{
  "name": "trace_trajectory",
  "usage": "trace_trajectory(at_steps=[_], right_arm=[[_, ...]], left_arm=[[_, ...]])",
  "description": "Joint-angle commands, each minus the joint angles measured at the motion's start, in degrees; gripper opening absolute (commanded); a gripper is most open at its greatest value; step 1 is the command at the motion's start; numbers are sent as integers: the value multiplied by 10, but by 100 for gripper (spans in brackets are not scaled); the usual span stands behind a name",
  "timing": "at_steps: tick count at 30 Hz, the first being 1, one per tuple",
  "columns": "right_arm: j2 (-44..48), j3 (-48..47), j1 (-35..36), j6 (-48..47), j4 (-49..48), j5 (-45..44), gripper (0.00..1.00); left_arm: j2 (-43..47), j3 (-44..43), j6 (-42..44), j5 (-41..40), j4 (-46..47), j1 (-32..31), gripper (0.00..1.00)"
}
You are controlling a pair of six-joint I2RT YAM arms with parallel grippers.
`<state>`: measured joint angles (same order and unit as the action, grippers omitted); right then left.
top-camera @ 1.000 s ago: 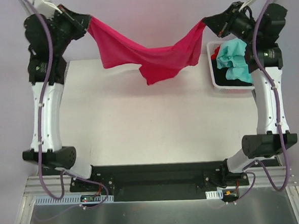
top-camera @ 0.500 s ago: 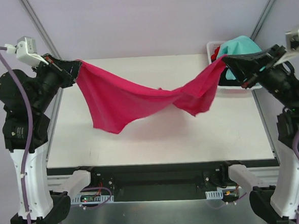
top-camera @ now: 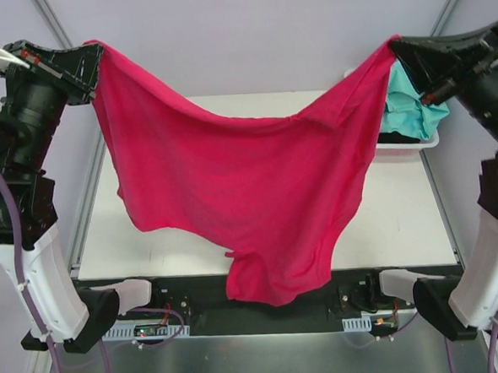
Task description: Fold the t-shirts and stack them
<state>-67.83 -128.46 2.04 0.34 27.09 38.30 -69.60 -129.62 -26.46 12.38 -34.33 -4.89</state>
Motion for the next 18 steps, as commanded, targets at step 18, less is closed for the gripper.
trace_trajectory(at_steps=[18], right_arm=[[-225,-59,-92,58,-197,1,1]], left_arm=[[-259,-104,1,-37,125,0,0]])
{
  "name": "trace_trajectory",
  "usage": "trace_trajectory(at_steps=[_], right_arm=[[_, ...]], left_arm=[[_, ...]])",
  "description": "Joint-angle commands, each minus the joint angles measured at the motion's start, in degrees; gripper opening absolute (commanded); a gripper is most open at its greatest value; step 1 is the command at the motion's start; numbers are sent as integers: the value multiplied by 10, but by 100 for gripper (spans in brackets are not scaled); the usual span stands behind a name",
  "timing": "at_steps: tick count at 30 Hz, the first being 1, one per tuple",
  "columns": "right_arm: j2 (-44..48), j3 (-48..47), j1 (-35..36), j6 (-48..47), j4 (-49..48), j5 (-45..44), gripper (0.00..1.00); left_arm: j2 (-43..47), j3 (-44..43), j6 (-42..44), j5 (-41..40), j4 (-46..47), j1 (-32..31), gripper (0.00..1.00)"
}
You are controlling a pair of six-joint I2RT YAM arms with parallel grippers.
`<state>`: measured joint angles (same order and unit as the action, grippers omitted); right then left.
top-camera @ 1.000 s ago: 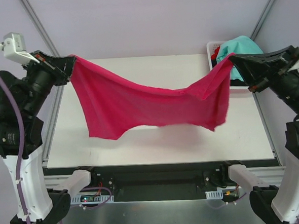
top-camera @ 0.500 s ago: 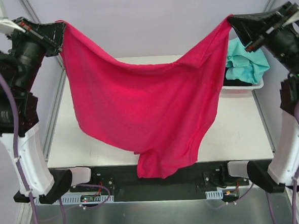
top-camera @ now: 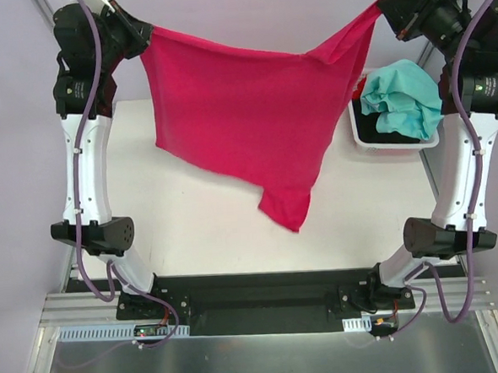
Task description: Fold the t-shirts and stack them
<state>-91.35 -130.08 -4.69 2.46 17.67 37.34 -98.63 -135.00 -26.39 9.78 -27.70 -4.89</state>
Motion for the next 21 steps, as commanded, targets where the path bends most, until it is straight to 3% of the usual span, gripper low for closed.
trace_trajectory(at_steps=[1,6,12,21], right_arm=[[10,-45,-28,52,-118,14,1],[41,-31,-35,86,-152,32,1],[72,-49,-35,153,-215,44,1],[113,-62,-37,169,-217,23,1]], left_arm=[[34,-47,-1,-13,61,0,0],[90,-23,3,-12,63,0,0],[201,85,4,-12,78,0,0],[370,360,1,-13,68,0,0]])
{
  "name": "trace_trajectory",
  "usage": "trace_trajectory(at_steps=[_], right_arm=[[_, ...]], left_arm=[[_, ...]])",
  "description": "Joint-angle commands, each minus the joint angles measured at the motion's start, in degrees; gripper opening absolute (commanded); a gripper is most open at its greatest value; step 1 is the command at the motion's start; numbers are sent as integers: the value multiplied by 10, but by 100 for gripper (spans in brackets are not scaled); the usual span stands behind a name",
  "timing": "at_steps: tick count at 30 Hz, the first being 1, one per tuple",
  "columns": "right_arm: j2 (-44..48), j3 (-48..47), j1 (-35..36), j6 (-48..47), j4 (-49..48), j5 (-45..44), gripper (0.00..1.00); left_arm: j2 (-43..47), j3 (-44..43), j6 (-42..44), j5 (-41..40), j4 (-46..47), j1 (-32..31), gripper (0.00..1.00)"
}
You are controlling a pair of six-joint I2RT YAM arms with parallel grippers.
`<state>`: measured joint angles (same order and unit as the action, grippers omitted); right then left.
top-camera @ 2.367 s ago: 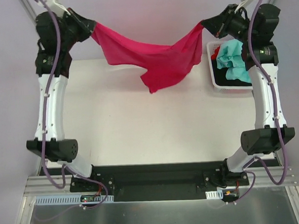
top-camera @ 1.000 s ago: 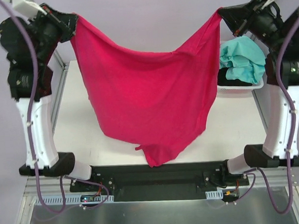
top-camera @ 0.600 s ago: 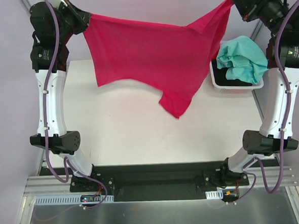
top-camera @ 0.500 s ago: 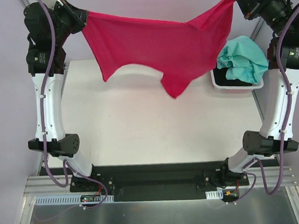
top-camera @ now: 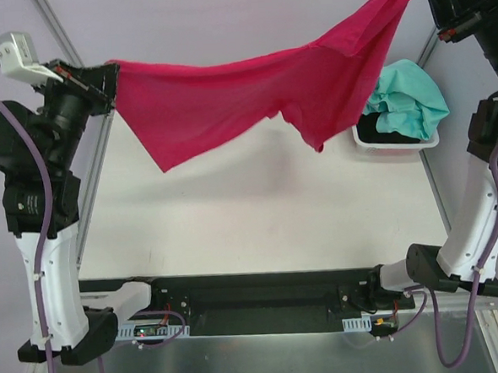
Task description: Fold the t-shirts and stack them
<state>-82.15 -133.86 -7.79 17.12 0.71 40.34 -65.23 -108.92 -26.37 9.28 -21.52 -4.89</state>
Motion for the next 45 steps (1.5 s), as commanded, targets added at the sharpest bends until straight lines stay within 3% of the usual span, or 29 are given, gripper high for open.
trace_trajectory(at_steps=[1,3,6,15,21,33,45], right_arm=[[23,-26,-6,23,-48,-7,1],[28,-28,-6,27,-44,-6,1],[35,-24,-6,33,-44,-4,1],[64,30,-6,22,-35,3,1],[38,26,-6,5,-24,11,1],[-32,-32,-6,1,-26,7,1],[-10,-7,-6,-16,-13,11,1]], left_arm=[[54,125,1,-14,1,0,0],[109,189,2,-23,-2,0,0],[142,193,16,-32,-23,0,0],[17,-35,49,-35,-80,0,0],[-67,-110,49,-26,-84,0,0],[-118,-140,64,-38,-83,0,0],[-91,-146,80,-61,-99,0,0]])
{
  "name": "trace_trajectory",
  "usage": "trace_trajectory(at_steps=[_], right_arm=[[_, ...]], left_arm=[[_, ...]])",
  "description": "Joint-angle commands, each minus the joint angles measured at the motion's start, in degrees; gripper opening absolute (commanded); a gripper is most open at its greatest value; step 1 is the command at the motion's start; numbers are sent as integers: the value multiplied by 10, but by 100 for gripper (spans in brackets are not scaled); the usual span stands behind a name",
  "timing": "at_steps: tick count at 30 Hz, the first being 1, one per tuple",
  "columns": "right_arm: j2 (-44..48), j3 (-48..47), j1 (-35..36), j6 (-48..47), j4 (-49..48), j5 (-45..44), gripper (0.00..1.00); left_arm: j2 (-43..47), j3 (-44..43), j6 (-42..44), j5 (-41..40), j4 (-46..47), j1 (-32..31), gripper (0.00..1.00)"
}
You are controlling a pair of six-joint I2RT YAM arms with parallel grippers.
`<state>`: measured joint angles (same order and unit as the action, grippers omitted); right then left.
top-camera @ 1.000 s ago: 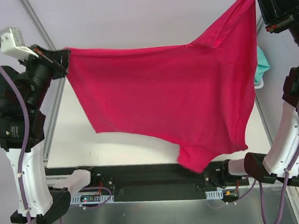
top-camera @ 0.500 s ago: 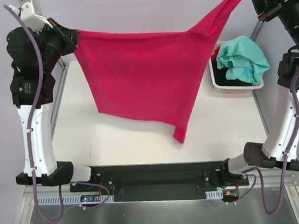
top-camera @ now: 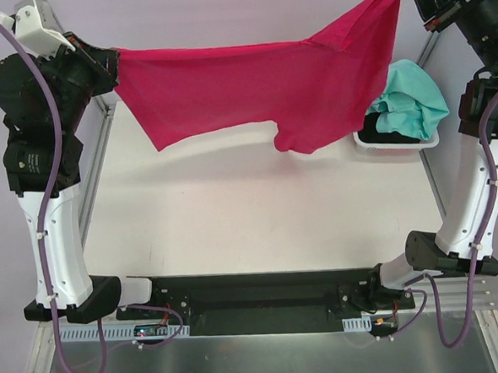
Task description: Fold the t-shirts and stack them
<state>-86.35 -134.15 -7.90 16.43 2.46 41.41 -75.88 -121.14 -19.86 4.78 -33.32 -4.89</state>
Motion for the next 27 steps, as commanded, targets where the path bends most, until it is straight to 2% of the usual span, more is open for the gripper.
trace_trajectory(at_steps=[1,19,27], right_arm=[[35,-2,-5,-8,-31,0,1],[142,52,-5,-3,-10,-18,1],[102,50,-5,-17,-10,-11,1]], left_arm=[[17,-25,14,-14,16,0,0],[84,-54,3,-14,-16,0,0],[40,-56,1,-20,-7,0,0]])
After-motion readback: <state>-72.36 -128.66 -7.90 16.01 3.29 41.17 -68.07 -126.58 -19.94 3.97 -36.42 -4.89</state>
